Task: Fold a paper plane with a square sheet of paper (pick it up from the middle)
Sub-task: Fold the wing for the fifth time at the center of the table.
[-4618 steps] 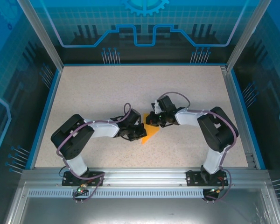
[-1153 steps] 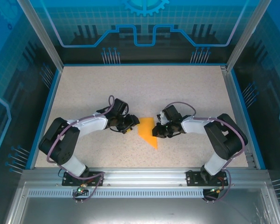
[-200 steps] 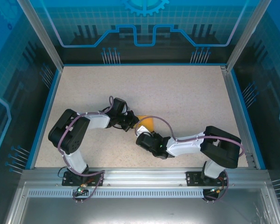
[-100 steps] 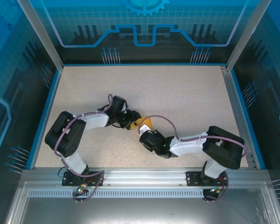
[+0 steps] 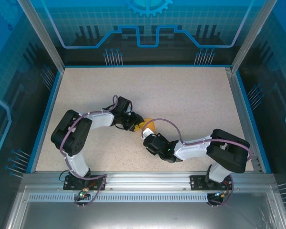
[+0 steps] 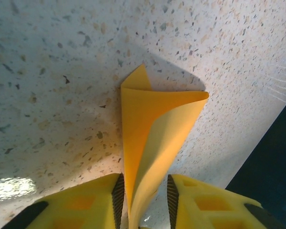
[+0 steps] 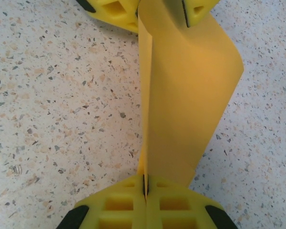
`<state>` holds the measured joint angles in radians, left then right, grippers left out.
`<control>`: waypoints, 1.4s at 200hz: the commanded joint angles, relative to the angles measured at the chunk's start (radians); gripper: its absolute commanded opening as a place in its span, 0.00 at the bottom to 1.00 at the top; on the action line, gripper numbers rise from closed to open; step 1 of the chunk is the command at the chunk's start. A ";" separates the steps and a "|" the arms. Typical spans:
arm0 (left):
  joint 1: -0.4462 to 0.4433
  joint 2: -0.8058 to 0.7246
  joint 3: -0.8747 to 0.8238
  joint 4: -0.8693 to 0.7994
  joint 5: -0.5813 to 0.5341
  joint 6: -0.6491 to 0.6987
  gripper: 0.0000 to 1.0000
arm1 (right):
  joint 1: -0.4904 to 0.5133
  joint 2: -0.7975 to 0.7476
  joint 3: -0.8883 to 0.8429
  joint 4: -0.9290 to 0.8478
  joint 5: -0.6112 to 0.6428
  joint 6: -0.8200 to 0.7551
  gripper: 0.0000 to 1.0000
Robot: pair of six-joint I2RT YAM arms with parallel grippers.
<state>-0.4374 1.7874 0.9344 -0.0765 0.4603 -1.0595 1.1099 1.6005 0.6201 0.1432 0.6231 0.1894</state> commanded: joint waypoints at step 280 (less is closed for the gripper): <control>0.013 -0.213 0.017 -0.271 -0.234 0.082 0.49 | -0.253 -0.117 -0.121 0.164 -0.500 0.223 0.00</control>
<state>-0.4335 1.6291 0.9836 -0.2802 0.3077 -0.9916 0.9100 1.5105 0.5362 0.2047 0.3115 0.3496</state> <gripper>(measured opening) 0.490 0.045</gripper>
